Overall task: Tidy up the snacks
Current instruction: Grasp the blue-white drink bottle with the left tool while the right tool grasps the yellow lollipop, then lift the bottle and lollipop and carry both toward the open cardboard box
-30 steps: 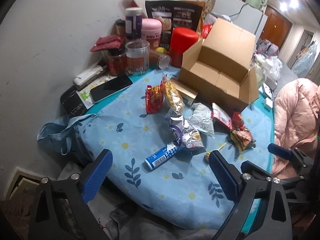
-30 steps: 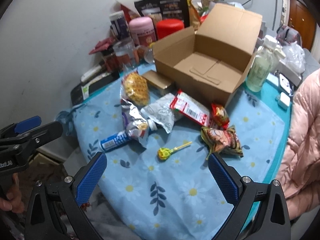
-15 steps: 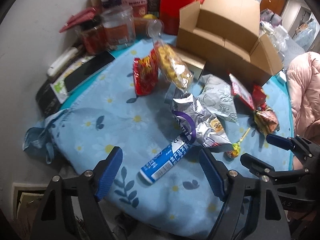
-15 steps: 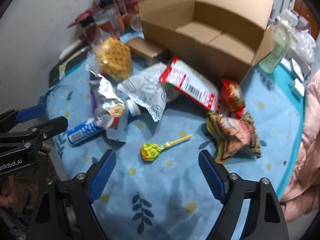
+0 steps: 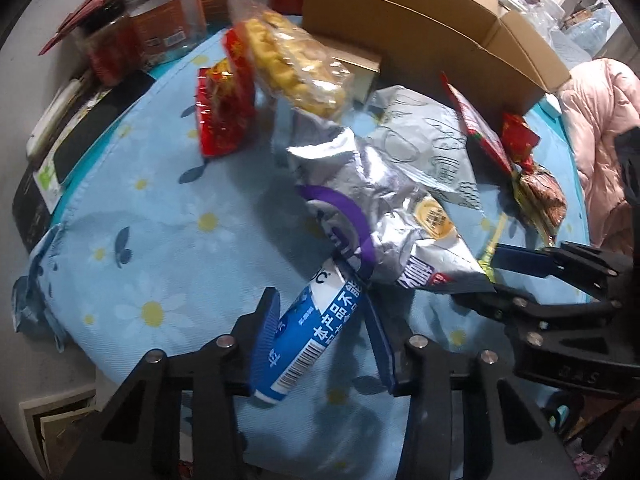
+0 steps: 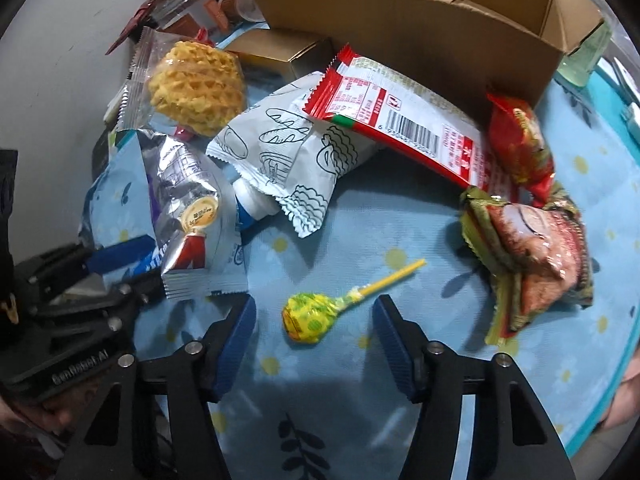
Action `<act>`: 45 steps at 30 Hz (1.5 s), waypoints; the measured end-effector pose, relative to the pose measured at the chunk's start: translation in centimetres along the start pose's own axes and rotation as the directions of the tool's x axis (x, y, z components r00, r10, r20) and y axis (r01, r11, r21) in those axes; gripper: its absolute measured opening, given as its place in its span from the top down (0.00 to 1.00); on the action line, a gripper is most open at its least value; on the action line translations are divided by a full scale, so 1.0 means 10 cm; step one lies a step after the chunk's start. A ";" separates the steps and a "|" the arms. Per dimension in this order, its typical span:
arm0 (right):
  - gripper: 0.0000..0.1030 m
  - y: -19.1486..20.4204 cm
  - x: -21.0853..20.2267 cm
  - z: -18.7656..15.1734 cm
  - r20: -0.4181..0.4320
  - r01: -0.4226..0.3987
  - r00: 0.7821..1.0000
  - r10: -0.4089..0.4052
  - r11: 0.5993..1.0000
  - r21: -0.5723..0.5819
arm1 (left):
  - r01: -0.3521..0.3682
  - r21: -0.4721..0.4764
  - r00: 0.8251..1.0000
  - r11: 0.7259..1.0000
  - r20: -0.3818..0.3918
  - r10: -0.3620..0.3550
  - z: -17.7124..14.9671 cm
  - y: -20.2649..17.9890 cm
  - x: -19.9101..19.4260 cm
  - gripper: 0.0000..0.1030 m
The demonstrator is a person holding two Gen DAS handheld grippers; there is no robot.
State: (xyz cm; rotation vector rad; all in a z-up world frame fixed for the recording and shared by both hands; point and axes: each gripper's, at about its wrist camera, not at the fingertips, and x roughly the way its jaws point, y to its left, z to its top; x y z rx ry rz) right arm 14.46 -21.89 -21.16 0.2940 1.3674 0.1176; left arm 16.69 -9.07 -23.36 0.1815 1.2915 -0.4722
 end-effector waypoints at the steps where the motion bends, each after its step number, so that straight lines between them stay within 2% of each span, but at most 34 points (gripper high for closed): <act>1: 0.57 -0.01 0.00 0.00 0.000 -0.001 1.000 0.001 1.000 -0.004 | -0.005 0.005 1.000 1.000 0.000 0.005 0.00 -0.03 0.00 0.61; 4: 0.72 -0.02 0.03 0.03 -0.013 -0.012 1.000 0.012 1.000 0.000 | 0.005 -0.001 1.000 1.000 -0.015 -0.005 -0.03 -0.13 -0.01 0.66; 5: 0.74 -0.03 0.03 0.02 -0.018 -0.015 1.000 0.015 1.000 0.004 | 0.011 -0.011 1.000 1.000 -0.022 -0.011 -0.05 -0.16 -0.01 0.67; 14: 0.74 -0.14 -0.09 -0.15 -0.042 -0.016 0.999 0.015 0.999 -0.036 | 0.061 -0.021 0.995 0.998 -0.073 -0.062 -0.23 -0.48 0.00 0.72; 20: 0.74 -0.19 -0.13 -0.28 -0.061 -0.006 0.998 0.002 0.998 -0.057 | 0.061 -0.078 0.993 0.995 -0.099 -0.069 -0.15 -0.42 0.18 0.72; 27: 0.74 -0.19 -0.11 -0.27 -0.078 0.001 0.997 -0.007 0.997 -0.073 | -0.002 -0.052 0.997 0.999 -0.072 -0.002 -0.04 -0.56 0.24 0.72; 30: 0.74 -0.18 -0.10 -0.26 -0.076 0.005 0.997 -0.012 0.996 -0.088 | -0.002 -0.046 0.998 0.999 -0.057 0.000 0.02 -0.60 0.26 0.72; 32: 0.75 -0.18 -0.10 -0.27 -0.081 0.001 0.997 -0.009 0.995 -0.097 | 0.009 -0.051 0.998 0.999 -0.060 -0.012 0.05 -0.59 0.27 0.73; 39: 0.75 -0.23 -0.10 -0.21 -0.115 -0.046 0.992 0.041 0.998 -0.043 | 0.128 -0.127 0.989 0.984 -0.059 -0.137 0.13 -0.40 0.15 0.73; 45: 0.75 -0.19 -0.17 -0.23 -0.117 -0.072 0.991 0.067 0.997 -0.041 | 0.151 -0.145 0.987 0.978 -0.032 -0.157 0.11 -0.38 -0.08 0.73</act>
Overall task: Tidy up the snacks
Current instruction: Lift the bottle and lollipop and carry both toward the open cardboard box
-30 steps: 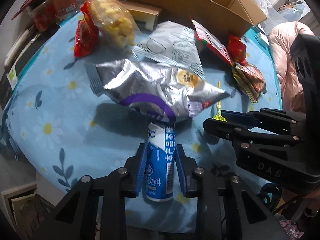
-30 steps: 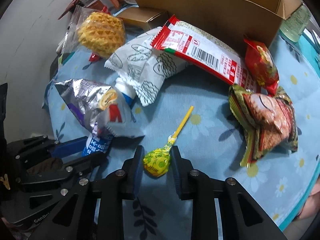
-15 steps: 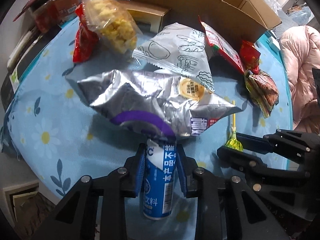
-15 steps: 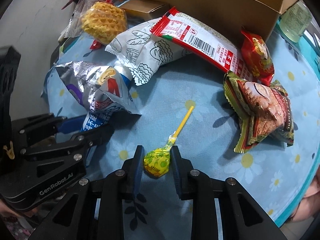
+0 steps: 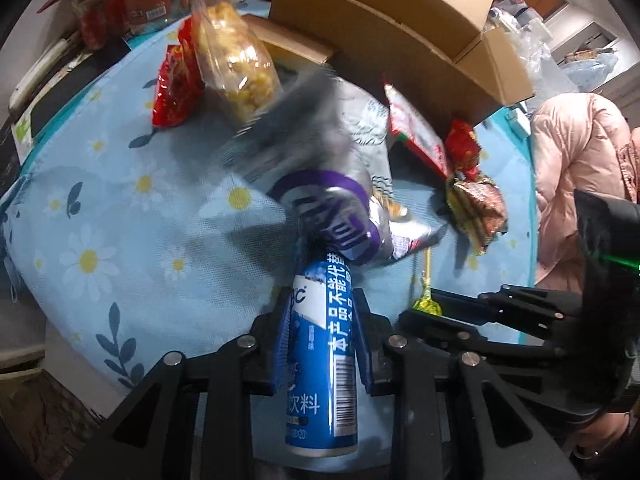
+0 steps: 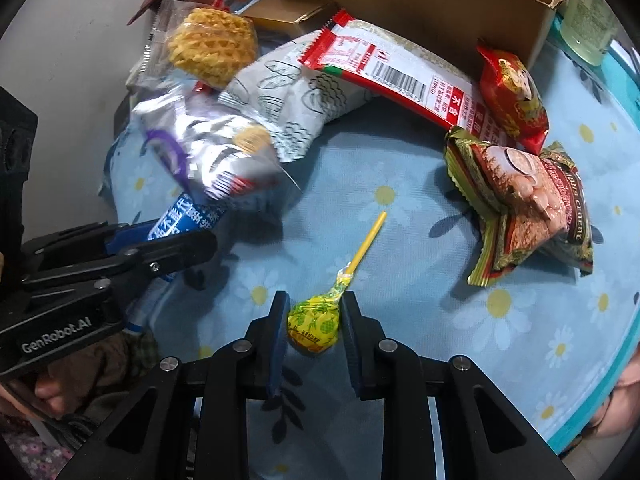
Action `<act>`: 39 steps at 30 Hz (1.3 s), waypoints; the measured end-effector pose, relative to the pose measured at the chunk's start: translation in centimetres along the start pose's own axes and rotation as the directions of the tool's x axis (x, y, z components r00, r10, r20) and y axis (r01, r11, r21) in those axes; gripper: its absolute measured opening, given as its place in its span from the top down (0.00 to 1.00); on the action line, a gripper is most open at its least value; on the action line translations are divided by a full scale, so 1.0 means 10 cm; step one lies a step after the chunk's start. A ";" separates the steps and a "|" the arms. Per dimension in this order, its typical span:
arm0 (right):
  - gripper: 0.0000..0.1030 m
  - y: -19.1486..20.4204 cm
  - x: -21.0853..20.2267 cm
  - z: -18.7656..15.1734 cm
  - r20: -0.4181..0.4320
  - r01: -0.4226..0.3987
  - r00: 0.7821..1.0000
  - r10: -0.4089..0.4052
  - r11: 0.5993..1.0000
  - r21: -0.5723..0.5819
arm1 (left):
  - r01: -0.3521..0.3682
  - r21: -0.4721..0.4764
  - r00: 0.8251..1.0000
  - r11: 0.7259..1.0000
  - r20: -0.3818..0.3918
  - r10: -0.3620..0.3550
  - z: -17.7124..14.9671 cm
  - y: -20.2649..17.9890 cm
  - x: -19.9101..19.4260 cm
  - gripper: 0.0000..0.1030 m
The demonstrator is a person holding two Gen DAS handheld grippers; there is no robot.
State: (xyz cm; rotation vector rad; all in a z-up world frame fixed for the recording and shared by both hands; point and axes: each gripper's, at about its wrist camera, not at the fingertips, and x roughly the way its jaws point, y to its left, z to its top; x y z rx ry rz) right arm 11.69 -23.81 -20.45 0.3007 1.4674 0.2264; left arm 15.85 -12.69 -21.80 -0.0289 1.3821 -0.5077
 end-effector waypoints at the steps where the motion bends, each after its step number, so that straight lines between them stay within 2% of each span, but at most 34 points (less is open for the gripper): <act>1: 0.75 0.02 -0.02 0.00 0.004 -0.001 1.000 0.001 1.000 -0.004 | 0.002 -0.004 1.000 1.000 0.001 -0.002 0.00 0.00 -0.03 0.73; 10: 0.75 0.05 -0.27 -0.08 0.052 -0.026 0.998 0.027 0.999 -0.023 | -0.005 -0.020 0.998 1.000 0.060 0.007 -0.26 0.12 -0.49 0.73; 12: 0.75 0.17 -0.26 -0.07 0.063 -0.026 0.998 0.027 0.999 -0.030 | -0.014 -0.020 0.997 1.000 0.076 0.015 -0.29 0.09 -0.55 0.73; 21: 0.75 0.26 -0.56 -0.20 0.108 -0.039 0.993 0.045 0.998 -0.055 | -0.026 -0.029 0.986 0.999 0.161 0.030 -0.33 0.02 -0.86 0.73; 26: 0.75 0.34 -0.68 -0.15 0.118 -0.037 0.992 0.044 0.997 -0.064 | -0.030 -0.025 0.983 0.999 0.182 0.034 -0.31 -0.01 -1.00 0.73; 32: 0.75 0.38 -0.86 0.07 0.153 -0.022 0.988 0.030 0.998 -0.055 | -0.017 0.015 0.981 1.000 0.193 0.014 -0.09 -0.06 -1.15 0.73; 39: 0.75 0.30 -1.17 0.51 0.214 0.001 0.977 0.004 1.000 -0.024 | 0.027 0.095 0.975 0.995 0.215 -0.047 0.40 -0.17 -1.30 0.73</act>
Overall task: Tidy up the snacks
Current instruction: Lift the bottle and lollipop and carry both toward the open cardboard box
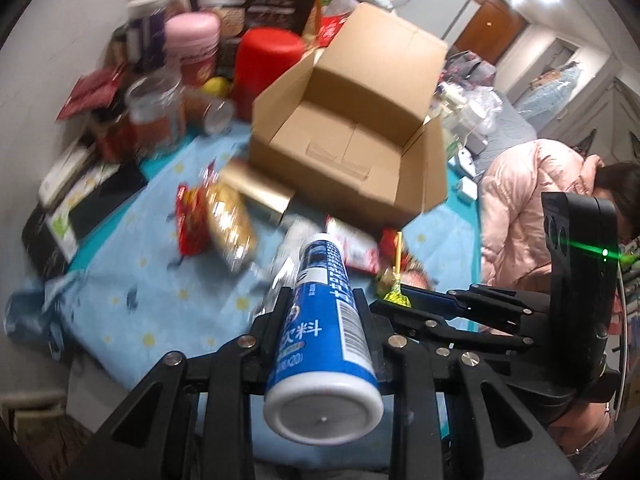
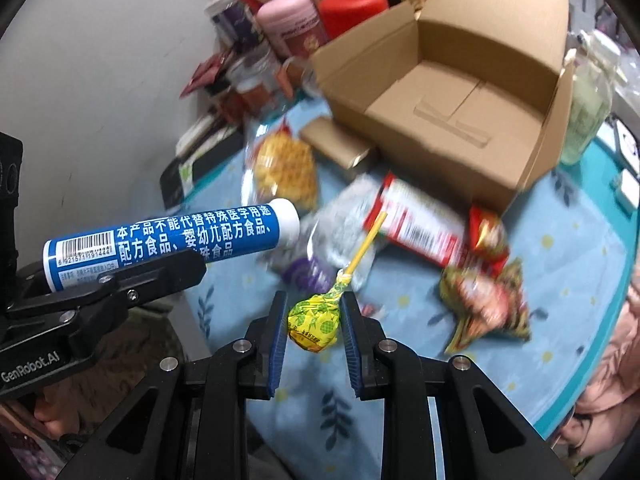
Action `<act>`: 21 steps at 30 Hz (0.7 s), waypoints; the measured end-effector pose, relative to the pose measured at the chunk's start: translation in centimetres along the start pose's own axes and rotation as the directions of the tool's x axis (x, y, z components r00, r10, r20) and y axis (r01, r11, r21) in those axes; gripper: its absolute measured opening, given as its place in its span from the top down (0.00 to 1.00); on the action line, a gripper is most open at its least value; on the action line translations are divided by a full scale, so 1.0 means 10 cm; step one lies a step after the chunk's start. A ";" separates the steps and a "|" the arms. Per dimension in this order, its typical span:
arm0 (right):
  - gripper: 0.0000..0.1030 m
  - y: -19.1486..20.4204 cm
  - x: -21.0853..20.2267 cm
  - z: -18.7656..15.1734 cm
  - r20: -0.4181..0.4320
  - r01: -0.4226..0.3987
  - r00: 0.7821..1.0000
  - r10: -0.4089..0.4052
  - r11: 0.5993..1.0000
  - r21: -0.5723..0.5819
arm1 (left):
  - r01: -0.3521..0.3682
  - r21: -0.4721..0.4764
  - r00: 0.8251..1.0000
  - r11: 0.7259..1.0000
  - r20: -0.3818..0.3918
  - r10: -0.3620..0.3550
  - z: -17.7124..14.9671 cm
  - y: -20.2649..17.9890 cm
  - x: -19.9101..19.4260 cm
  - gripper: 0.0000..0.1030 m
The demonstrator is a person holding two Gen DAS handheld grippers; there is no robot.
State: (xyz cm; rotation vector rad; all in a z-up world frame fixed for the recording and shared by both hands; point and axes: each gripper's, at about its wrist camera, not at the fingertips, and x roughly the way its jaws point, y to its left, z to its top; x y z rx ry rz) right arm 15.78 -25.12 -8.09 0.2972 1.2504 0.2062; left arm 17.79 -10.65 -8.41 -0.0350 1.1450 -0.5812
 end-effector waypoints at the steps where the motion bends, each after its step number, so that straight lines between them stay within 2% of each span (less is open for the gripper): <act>1: 0.75 -0.01 -0.03 0.07 0.007 0.003 1.000 -0.003 1.000 0.004 | 0.008 0.012 1.000 1.000 0.003 -0.008 0.10 -0.01 0.01 0.73; 11: 0.75 -0.33 -0.11 0.81 0.066 0.068 0.995 -0.070 0.997 0.031 | 0.060 0.103 0.998 0.993 0.018 -0.062 0.97 -0.09 0.27 0.73; 21: 0.75 -0.63 -0.07 1.43 0.107 0.139 0.984 -0.145 0.989 0.060 | 0.087 0.155 0.996 0.984 0.011 -0.090 1.62 -0.08 0.71 0.73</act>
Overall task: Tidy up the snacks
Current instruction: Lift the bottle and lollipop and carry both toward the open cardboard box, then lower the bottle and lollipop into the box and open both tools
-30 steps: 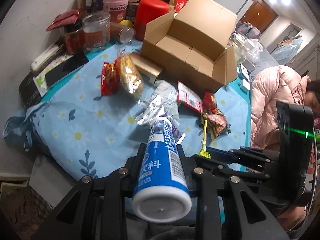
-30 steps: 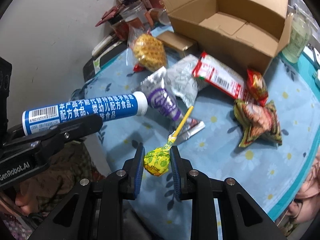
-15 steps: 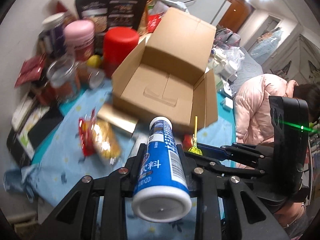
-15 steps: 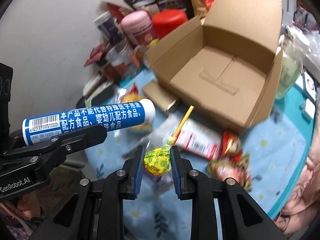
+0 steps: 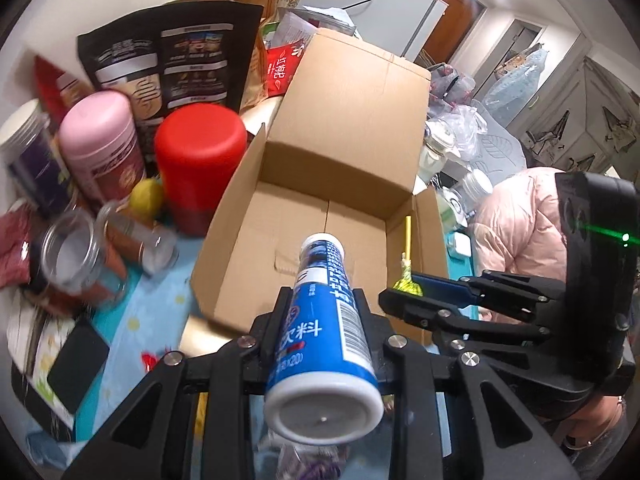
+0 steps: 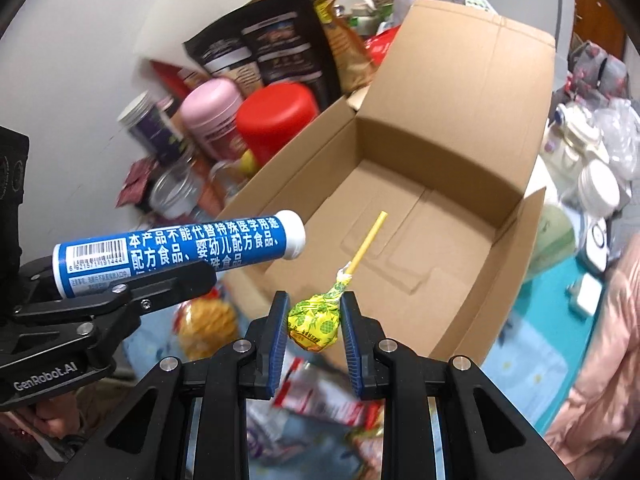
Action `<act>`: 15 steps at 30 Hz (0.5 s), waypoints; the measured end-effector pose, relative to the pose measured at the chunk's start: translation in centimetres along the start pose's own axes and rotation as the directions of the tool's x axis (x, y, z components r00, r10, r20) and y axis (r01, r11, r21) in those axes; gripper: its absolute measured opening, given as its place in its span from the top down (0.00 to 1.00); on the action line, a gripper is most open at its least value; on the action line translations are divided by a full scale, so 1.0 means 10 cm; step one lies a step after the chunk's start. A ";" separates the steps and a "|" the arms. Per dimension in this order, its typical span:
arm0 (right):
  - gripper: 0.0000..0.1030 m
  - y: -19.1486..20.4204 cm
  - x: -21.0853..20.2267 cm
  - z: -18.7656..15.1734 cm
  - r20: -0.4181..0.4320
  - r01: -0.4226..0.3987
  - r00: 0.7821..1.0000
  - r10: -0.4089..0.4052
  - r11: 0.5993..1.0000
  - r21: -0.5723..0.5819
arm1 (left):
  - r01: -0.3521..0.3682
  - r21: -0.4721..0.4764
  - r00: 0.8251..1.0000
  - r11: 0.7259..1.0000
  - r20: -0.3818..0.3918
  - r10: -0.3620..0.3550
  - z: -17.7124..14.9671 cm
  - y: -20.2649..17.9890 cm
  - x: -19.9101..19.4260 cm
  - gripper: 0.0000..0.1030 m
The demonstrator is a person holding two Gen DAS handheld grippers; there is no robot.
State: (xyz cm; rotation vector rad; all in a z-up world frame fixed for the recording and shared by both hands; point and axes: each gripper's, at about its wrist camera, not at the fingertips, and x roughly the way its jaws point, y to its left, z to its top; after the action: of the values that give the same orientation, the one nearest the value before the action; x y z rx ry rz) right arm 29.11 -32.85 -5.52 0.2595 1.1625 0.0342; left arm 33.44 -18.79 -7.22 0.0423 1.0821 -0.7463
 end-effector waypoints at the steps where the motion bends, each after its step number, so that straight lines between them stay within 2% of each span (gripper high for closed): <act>1: 0.75 -0.03 0.03 0.06 0.003 0.009 1.000 -0.009 1.000 0.002 | 0.000 0.005 1.000 1.000 0.001 0.000 0.06 0.01 0.05 0.73; 15: 0.75 -0.59 0.67 0.60 -0.030 0.056 0.998 -0.054 0.997 0.060 | -0.034 0.046 0.998 0.998 -0.049 0.036 0.67 0.19 0.89 0.73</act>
State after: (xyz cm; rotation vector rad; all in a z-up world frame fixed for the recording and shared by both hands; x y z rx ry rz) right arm 36.65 -38.62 -10.65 0.2813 1.1998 -0.0456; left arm 42.01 -24.60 -11.67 0.1188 1.1096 -0.7413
